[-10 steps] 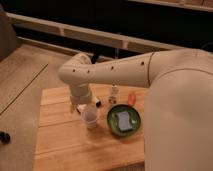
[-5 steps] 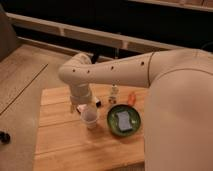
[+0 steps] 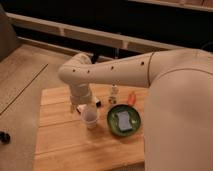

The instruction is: Knock the bottle over

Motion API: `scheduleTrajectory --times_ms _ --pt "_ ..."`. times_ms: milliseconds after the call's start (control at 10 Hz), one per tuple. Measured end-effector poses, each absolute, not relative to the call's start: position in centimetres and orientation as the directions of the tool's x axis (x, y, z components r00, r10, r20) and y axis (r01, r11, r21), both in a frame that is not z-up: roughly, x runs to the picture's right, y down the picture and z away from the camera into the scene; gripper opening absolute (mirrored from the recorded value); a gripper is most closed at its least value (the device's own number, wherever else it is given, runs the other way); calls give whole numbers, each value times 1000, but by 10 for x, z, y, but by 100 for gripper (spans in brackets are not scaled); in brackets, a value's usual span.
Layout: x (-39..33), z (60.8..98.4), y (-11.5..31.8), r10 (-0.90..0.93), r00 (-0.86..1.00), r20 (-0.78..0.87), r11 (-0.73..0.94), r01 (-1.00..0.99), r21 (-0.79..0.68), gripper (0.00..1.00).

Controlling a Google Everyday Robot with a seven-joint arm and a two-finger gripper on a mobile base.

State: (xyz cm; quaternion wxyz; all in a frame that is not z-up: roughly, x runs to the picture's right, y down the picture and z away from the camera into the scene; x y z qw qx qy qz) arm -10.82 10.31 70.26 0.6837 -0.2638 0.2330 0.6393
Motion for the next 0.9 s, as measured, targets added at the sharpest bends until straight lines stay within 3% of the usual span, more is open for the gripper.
scheduleTrajectory --times_ms 300,500,900 --pt "-104 705 98 760 67 -646 38 -998 -59 26" --pt "-54 720 64 815 7 -579 1 -1000 -11 4" --pt "-20 723 45 846 -35 -533 -33 -999 13 0"
